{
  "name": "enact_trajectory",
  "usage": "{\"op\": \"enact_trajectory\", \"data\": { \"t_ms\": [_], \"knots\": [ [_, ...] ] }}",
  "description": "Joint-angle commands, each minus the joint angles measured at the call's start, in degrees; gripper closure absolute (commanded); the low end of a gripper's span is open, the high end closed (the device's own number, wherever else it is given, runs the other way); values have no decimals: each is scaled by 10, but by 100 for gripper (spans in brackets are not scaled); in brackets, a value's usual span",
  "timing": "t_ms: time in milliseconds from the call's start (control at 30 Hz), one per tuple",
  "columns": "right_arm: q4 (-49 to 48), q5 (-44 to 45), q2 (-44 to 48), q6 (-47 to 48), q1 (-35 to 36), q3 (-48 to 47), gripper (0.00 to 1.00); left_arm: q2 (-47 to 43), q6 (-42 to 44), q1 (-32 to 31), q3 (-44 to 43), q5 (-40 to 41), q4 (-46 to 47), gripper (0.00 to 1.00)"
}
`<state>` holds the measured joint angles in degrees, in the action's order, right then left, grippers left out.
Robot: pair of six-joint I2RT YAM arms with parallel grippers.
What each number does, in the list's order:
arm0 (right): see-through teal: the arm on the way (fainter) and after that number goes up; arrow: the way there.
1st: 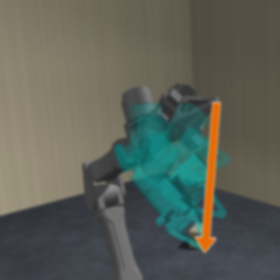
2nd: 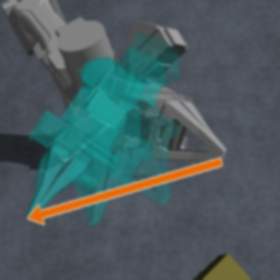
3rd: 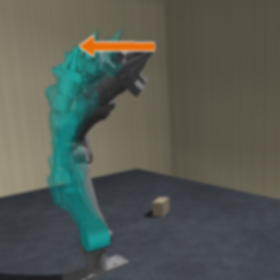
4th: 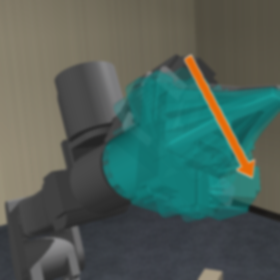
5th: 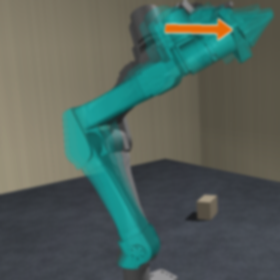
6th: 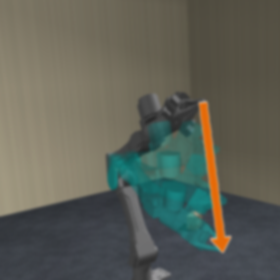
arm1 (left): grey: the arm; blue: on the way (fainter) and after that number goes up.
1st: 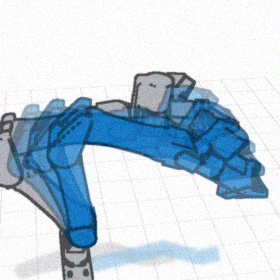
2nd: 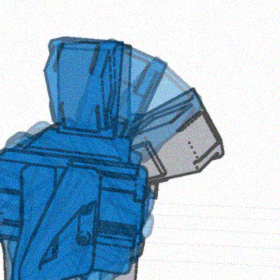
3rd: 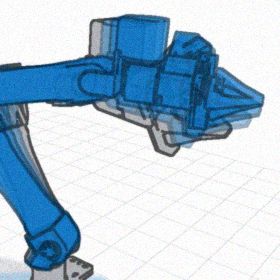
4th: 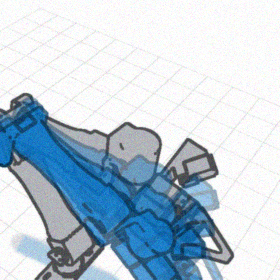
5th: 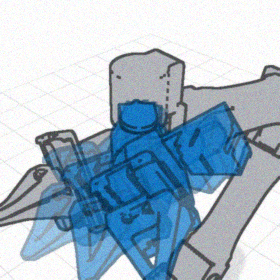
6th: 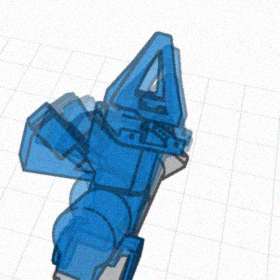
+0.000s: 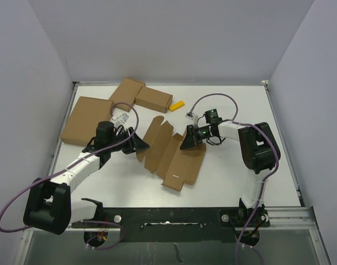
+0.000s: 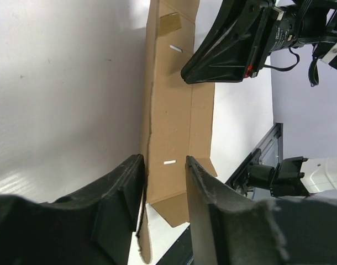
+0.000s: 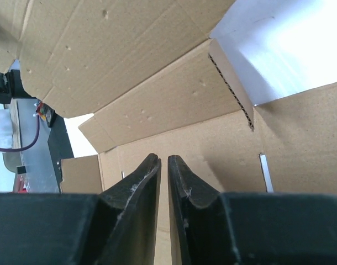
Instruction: Fold the paper box
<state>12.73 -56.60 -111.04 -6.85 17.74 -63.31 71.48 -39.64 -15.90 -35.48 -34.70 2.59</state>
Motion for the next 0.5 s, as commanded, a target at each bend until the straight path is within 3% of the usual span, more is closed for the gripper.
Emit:
{"op": "enact_trajectory", "data": {
  "t_ms": [0, 100, 200, 267, 333, 367, 467],
  "knots": [
    [5, 7, -12, 8, 6, -21, 86, -11, -7, 2, 16, 8, 5, 62],
    [10, 15, -16, 8, 7, -21, 86, -24, -22, 2, 36, 16, 17, 55],
    [21, 19, -20, 11, 7, -29, 86, -30, -41, 2, 55, 16, 33, 56],
    [26, 9, -20, 19, 7, -33, 86, -27, -36, 2, 60, 18, 36, 68],
    [35, -15, -15, 34, 6, -43, 84, -20, -17, 2, 55, 19, 38, 93],
    [46, -28, -10, 51, 6, -51, 83, -15, -5, 2, 44, 18, 33, 100],
    [93, -66, 13, 116, -5, -81, 75, -3, 53, -1, -3, 10, -9, 100]
  ]
}}
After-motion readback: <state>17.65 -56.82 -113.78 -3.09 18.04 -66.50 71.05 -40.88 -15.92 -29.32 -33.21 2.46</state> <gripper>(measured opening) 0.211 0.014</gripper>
